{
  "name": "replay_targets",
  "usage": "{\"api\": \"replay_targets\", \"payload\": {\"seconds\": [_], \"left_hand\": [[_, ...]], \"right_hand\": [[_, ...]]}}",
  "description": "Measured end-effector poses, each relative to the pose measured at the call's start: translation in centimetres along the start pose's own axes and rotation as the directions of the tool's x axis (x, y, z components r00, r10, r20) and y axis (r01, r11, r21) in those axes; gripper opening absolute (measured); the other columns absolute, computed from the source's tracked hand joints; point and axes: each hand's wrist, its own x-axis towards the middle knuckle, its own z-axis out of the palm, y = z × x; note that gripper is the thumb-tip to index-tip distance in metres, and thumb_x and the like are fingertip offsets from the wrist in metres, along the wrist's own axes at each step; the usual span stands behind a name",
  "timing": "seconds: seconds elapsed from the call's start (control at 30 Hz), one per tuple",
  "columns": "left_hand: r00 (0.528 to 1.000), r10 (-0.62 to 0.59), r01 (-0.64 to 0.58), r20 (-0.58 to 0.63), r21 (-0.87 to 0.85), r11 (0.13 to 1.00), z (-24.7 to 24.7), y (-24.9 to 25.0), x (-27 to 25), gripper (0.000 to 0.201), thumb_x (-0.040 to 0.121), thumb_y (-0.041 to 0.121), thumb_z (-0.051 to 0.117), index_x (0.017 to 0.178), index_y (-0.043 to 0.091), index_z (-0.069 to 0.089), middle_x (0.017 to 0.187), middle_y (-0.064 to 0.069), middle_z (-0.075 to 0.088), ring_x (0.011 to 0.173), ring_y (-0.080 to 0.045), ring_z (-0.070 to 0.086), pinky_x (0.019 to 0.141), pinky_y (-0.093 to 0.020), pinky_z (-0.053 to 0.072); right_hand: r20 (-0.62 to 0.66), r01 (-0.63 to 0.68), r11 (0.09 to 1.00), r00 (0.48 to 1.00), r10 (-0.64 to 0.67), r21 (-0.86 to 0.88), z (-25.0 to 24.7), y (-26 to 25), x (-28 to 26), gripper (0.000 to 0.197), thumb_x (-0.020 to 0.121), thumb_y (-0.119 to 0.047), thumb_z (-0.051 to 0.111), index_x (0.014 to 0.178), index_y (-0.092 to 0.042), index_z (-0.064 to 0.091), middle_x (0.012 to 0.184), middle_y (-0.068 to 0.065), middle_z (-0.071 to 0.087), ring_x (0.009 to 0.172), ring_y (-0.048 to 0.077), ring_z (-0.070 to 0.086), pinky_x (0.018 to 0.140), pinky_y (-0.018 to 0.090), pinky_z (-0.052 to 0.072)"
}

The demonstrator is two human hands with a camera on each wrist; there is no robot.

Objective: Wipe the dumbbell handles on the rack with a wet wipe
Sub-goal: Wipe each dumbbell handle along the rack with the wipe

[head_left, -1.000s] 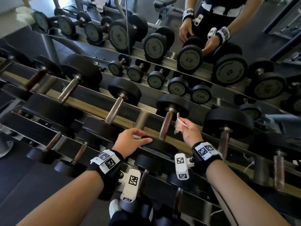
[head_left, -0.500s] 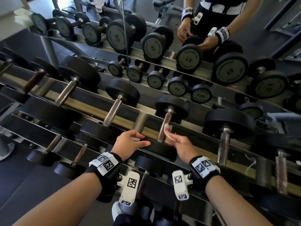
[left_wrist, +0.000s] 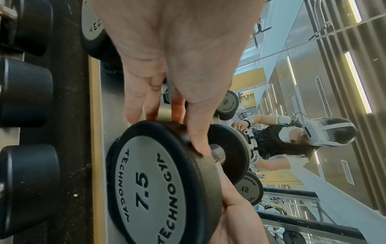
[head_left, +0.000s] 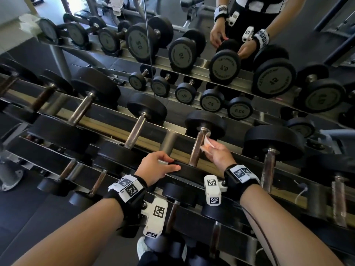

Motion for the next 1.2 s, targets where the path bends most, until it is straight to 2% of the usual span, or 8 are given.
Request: {"api": "replay_targets", "payload": {"seconds": [0.1,0.2,0.33,0.6,0.73,0.87,1.07,1.2], "left_hand": [[1.000,-0.018,0.018,0.006,-0.013,1.000,0.2,0.3,0.0,0.037,0.068,0.031,0.089,0.091,0.012,0.069,0.101,-0.008,0.070,0.100,-0.035,0.068,0.082,-0.044,0.061],[1.000,-0.019,0.019,0.008,-0.007,1.000,0.2,0.6,0.0,0.038,0.068,0.030,0.090,0.091,0.009,0.068,0.100,-0.011,0.071,0.100,-0.035,0.068,0.082,-0.045,0.060],[1.000,-0.012,0.012,0.017,-0.008,1.000,0.0,0.7,-0.1,0.036,0.070,0.028,0.088,0.091,0.008,0.067,0.101,-0.009,0.071,0.100,-0.032,0.069,0.082,-0.045,0.060],[1.000,-0.022,0.022,0.018,0.023,1.000,-0.1,0.9,-0.3,0.036,0.071,0.029,0.087,0.095,0.010,0.067,0.102,-0.005,0.069,0.098,-0.022,0.069,0.080,-0.036,0.062],[1.000,-0.016,0.015,0.022,0.040,0.999,-0.1,1.1,-0.3,0.040,0.071,0.030,0.088,0.097,0.007,0.067,0.098,-0.005,0.069,0.099,-0.026,0.069,0.081,-0.038,0.061],[0.999,-0.022,0.021,0.036,0.030,0.999,-0.2,1.3,-0.2,0.043,0.069,0.030,0.089,0.096,0.006,0.067,0.090,-0.005,0.066,0.090,-0.024,0.068,0.081,-0.041,0.061],[0.999,-0.019,0.017,0.042,0.049,0.999,-0.3,1.4,0.0,0.040,0.069,0.031,0.089,0.095,0.009,0.067,0.099,-0.011,0.069,0.086,-0.020,0.067,0.078,-0.037,0.062],[0.999,-0.022,0.020,0.045,0.038,0.999,-0.3,1.4,-0.1,0.039,0.069,0.030,0.089,0.094,0.010,0.067,0.103,-0.015,0.070,0.085,-0.021,0.066,0.079,-0.039,0.062]], "right_hand": [[0.072,0.075,0.985,0.995,-0.065,-0.156,-0.5,0.9,-1.3,0.034,0.099,-0.006,0.054,0.131,-0.017,0.062,0.125,0.004,0.067,0.107,0.008,0.063,0.104,0.024,0.046],[0.179,0.083,0.964,0.983,-0.038,-0.251,-1.2,1.9,-3.1,0.022,0.099,-0.027,0.058,0.108,-0.036,0.075,0.113,-0.007,0.073,0.107,0.007,0.065,0.094,0.016,0.046],[0.307,0.071,0.943,0.951,0.034,-0.324,-2.0,2.0,-3.8,0.016,0.092,-0.021,0.067,0.100,-0.026,0.080,0.109,-0.001,0.075,0.112,0.016,0.066,0.106,0.031,0.043],[-0.134,0.209,0.913,0.954,-0.270,-0.349,-2.0,-1.6,-1.1,0.036,0.095,-0.003,0.047,0.123,-0.010,0.068,0.113,0.004,0.071,0.111,0.021,0.063,0.102,0.028,0.047],[0.066,0.253,0.818,0.964,-0.256,-0.516,-0.6,-1.4,-0.2,0.038,0.100,-0.007,0.047,0.131,-0.020,0.064,0.119,-0.004,0.064,0.104,-0.002,0.060,0.083,-0.006,0.034],[0.282,0.338,0.724,0.937,-0.203,-0.601,-0.6,-0.2,-0.5,0.063,0.096,0.011,0.035,0.143,-0.026,0.051,0.149,-0.002,0.047,0.141,0.010,0.039,0.122,0.030,0.024],[0.444,0.427,0.379,0.895,-0.046,-0.821,-2.6,0.2,-3.3,0.050,0.102,-0.011,0.042,0.135,-0.047,0.055,0.126,0.000,0.067,0.117,0.020,0.060,0.113,0.034,0.033],[0.416,0.340,0.437,0.905,0.088,-0.832,-2.8,-1.2,-3.5,0.037,0.098,-0.015,0.055,0.121,-0.040,0.069,0.119,-0.005,0.070,0.108,0.014,0.062,0.104,0.025,0.041]]}}
